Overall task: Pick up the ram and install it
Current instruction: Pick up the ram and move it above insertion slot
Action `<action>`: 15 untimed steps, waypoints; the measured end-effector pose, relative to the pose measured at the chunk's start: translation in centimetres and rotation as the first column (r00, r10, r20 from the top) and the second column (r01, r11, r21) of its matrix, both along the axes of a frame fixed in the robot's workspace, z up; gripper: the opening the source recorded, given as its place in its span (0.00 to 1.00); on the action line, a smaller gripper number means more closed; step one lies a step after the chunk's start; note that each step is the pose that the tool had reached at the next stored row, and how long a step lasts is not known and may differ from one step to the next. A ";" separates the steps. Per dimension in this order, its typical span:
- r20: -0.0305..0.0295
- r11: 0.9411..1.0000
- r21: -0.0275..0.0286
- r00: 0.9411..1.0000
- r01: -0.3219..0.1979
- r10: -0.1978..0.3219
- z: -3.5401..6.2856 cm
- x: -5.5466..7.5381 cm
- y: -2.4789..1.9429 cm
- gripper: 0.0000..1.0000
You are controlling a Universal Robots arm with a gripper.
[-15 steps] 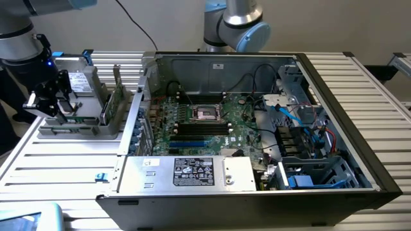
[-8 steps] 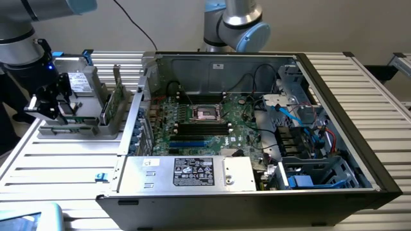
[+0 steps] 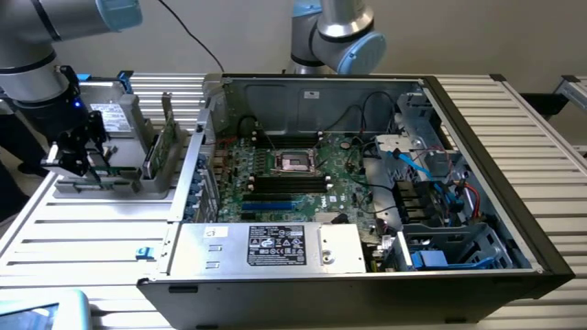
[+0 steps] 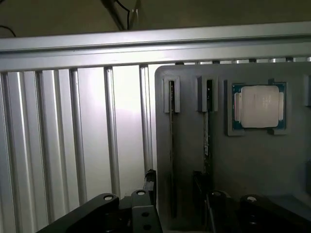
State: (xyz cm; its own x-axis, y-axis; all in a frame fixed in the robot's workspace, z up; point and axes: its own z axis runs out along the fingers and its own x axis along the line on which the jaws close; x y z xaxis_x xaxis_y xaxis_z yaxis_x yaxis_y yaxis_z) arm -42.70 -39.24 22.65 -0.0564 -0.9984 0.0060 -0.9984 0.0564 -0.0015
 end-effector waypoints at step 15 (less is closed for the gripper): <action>0.000 1.000 0.000 1.000 0.000 0.000 -2.62 0.0 0.00 0.43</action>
State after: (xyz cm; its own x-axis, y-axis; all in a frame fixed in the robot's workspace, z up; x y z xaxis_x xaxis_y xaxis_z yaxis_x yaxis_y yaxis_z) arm -42.70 -39.24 20.04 -0.0565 -0.9984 0.0060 -0.9984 0.0565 -0.0015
